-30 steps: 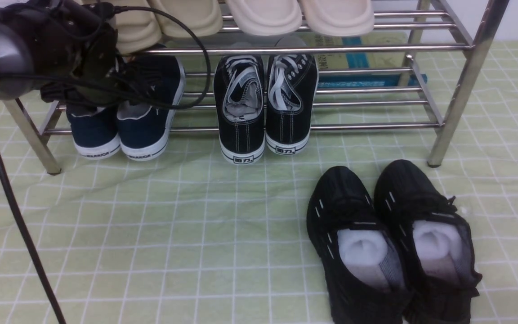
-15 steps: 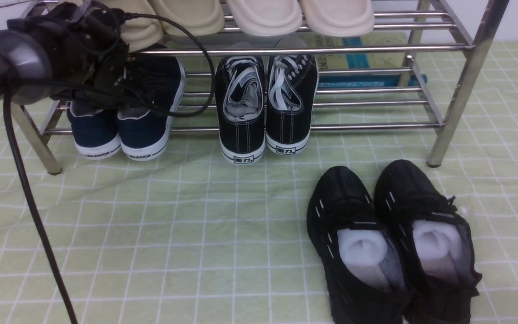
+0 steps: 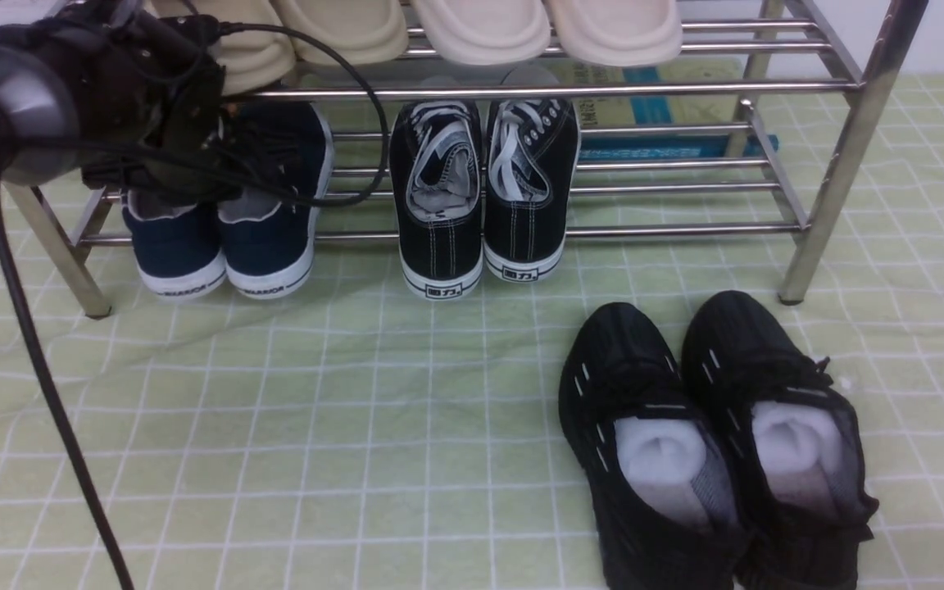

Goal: Take the shoes off the shelf with your hand from the green coffee tablecloth.
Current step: 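Grasp the leftmost shoe on the bottom shelf of the shoe rack with the left gripper, then set the held shoe down on the floor in front of the rack with the left gripper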

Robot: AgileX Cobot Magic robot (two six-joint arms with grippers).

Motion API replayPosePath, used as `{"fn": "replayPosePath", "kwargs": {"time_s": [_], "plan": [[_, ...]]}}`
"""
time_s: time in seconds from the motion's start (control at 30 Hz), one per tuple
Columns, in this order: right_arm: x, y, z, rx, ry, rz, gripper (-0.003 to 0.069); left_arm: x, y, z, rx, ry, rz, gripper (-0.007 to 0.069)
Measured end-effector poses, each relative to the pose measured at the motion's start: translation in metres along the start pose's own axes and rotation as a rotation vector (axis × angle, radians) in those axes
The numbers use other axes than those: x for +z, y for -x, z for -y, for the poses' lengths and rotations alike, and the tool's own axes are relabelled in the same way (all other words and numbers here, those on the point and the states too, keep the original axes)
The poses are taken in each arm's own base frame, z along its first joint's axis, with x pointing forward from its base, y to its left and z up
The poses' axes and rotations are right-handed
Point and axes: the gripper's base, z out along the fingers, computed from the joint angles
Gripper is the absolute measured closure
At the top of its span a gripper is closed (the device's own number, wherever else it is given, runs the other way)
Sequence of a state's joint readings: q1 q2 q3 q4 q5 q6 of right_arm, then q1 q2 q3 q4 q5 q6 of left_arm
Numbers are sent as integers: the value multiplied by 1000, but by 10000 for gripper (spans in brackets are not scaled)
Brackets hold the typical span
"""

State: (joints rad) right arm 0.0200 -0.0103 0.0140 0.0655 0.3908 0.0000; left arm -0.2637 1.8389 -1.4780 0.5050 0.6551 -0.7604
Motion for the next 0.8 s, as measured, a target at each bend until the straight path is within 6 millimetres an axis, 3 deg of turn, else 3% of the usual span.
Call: {"fn": "replayPosePath", "kwargs": {"time_s": [0.2, 0.5, 0.6, 0.8], "plan": [[0, 0, 0, 0, 0, 0, 556, -27, -1, -7, -46, -1, -71, 539], [0, 0, 0, 0, 0, 0, 540, -51, -2, -9, -93, -42, -126, 539], [0, 0, 0, 0, 0, 0, 538, -65, -2, -12, -85, -46, -141, 539], [0, 0, 0, 0, 0, 0, 531, -112, -2, -27, -72, -45, -154, 539]]}}
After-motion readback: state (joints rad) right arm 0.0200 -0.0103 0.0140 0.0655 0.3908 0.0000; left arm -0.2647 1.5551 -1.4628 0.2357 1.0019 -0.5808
